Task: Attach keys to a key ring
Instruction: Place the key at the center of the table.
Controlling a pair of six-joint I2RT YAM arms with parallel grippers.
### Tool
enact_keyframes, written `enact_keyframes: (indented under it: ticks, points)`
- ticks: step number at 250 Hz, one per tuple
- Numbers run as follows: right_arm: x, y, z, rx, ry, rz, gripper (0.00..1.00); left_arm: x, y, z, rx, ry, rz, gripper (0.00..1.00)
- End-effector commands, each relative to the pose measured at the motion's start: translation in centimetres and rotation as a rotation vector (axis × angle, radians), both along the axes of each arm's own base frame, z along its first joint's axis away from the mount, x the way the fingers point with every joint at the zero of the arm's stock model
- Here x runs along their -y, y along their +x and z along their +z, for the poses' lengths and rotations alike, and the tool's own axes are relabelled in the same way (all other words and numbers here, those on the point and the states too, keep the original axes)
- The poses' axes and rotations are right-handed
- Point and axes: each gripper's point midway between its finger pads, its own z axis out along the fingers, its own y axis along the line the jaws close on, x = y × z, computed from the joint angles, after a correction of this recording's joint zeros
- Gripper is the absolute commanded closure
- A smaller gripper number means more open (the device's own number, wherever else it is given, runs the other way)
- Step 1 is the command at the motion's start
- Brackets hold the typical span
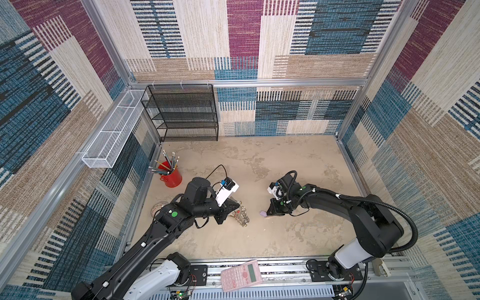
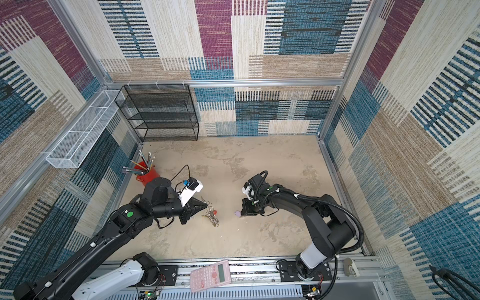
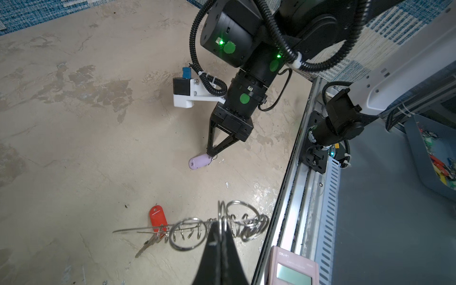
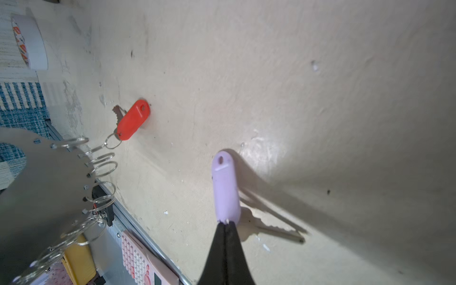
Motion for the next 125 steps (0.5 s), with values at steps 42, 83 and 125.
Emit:
enact_keyframes:
  ticks: [42,83,125]
  points:
    - [0.1,1.7,-1.9,-0.073,0.012,0.007,1.00,0.3,-0.1,0.9,0.032,-0.032,-0.023,1.00]
    - [0.4,2.7,-2.8,-0.103,0.014,-0.004,1.00,0.5,-0.3,1.1,0.028,-0.045,-0.033,1.00]
    - [0.3,3.5,-3.3,-0.114,0.012,-0.013,0.96,0.4,-0.4,1.1,0.035,-0.044,-0.038,1.00]
